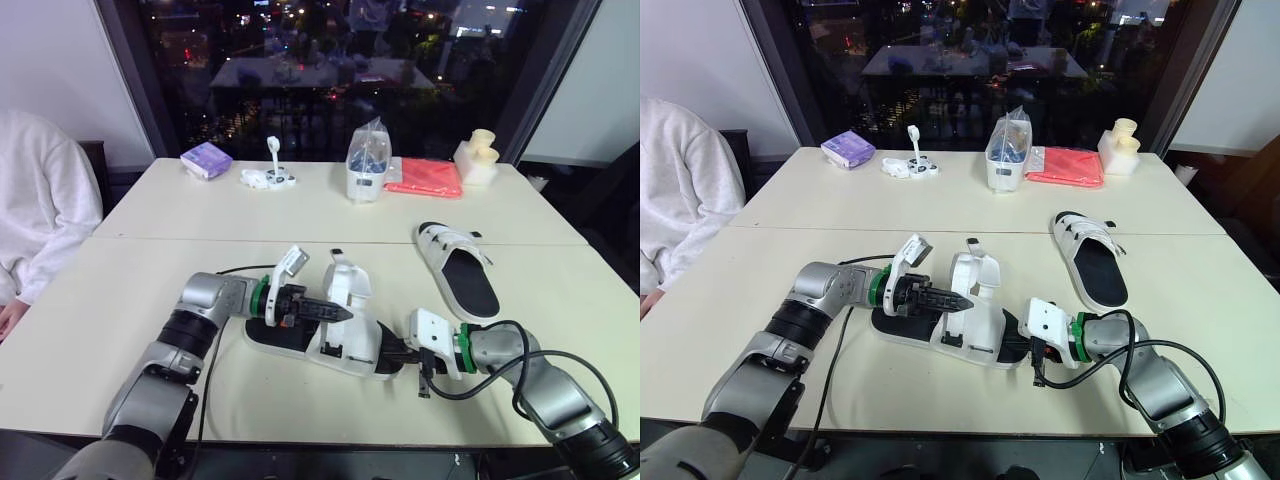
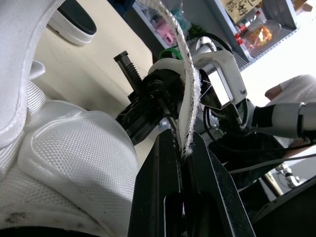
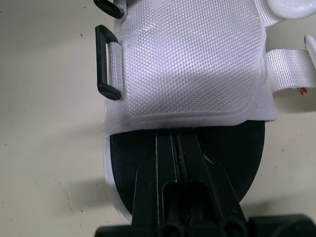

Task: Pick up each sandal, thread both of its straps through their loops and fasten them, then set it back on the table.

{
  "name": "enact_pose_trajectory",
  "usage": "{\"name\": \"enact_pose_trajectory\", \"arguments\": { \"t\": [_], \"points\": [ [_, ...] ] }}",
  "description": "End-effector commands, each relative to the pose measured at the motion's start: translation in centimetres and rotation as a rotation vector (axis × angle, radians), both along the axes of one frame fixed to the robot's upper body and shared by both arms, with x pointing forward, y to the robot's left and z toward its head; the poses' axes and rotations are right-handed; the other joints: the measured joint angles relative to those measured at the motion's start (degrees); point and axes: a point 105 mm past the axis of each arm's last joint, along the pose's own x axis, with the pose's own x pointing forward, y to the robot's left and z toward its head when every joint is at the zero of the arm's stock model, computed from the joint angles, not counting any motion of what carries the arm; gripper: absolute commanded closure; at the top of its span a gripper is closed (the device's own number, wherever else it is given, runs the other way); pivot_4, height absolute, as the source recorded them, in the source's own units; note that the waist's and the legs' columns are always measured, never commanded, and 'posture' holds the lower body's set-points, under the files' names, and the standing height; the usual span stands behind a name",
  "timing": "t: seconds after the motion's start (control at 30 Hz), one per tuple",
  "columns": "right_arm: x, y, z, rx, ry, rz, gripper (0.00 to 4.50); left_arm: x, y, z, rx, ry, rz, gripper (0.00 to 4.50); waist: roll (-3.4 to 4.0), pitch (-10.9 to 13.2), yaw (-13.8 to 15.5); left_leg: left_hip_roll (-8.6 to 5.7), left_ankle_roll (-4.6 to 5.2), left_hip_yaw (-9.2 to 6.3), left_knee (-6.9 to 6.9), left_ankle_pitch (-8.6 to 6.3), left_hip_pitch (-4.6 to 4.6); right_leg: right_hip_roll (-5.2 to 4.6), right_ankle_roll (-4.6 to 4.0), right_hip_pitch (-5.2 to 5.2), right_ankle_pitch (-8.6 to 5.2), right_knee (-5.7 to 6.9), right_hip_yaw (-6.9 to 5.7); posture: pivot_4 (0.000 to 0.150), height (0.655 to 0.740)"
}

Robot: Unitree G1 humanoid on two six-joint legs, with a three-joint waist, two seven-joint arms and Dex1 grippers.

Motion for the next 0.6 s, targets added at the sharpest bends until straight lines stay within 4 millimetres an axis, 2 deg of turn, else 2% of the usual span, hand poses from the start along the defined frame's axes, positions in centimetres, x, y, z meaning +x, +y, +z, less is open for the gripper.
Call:
{"name": "enact_pose_trajectory", "arguments": {
  "t": [0.03, 0.3, 0.6],
  "points": [
    [-0.3, -0.2, -0.3, -0.018, 0.010, -0.002, 4.50, 0.2, -0.2, 0.9, -0.014, -0.054, -0.015, 4.46, 0.00, 0.0, 0.0, 0.00, 0.00, 0.00, 0.00, 0.00, 0.00, 0.00, 0.00, 0.00, 0.00, 0.00, 0.00, 0.150, 0.7400],
    [-0.4, -0.2, -0.4, -0.020, 0.013, 0.001, 4.50, -0.1, 0.0, 0.9, -0.004, -0.084, -0.052, 4.46, 0.00, 0.0, 0.0, 0.00, 0.00, 0.00, 0.00, 0.00, 0.00, 0.00, 0.00, 0.00, 0.00, 0.00, 0.00, 0.150, 0.7400],
    [-0.3, -0.2, -0.3, -0.019, 0.014, 0.001, 4.50, -0.8, 0.1, -0.5, 0.040, -0.196, -0.110, 4.46, 0.00, 0.0, 0.0, 0.00, 0.00, 0.00, -0.05, 0.00, -0.01, -0.01, -0.01, -0.01, -0.01, -0.04, 0.00, 0.150, 0.7400]
  ]
}}
